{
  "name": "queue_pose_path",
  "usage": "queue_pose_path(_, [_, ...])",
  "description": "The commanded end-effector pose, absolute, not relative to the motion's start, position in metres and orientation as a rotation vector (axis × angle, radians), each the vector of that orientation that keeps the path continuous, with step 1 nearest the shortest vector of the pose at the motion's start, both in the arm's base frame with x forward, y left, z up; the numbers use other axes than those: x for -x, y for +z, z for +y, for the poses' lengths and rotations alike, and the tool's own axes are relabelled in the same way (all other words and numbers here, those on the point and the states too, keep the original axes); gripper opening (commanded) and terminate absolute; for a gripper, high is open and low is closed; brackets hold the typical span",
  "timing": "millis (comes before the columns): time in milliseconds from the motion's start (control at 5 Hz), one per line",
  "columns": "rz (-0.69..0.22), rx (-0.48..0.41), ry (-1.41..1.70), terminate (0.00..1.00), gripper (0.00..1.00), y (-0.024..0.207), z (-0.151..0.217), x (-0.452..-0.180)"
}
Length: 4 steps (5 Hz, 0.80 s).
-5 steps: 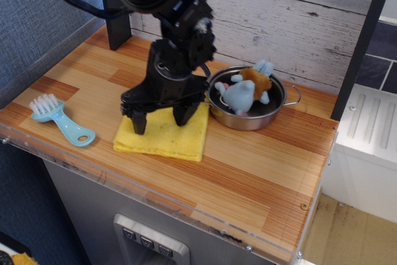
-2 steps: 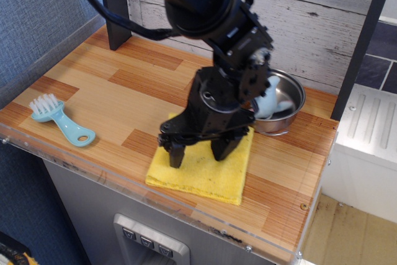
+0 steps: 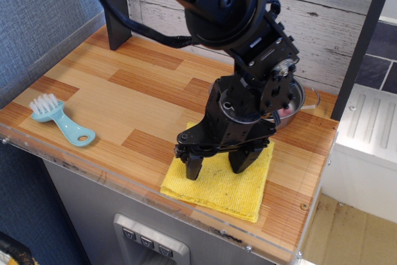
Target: Move the yellow cloth in front of the pot
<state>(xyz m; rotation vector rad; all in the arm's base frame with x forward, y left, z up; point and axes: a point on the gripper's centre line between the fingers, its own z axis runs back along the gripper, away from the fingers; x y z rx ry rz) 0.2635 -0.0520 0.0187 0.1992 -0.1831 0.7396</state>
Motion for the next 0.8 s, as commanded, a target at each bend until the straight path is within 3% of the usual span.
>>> queue_pose_path(0, [-0.266,-0.148,0.76,0.0,1.0,0.055,-0.054,-0.274])
queue_pose_path(600, [-0.352,-0.155,0.804,0.0,1.0,0.134,-0.058,-0.264])
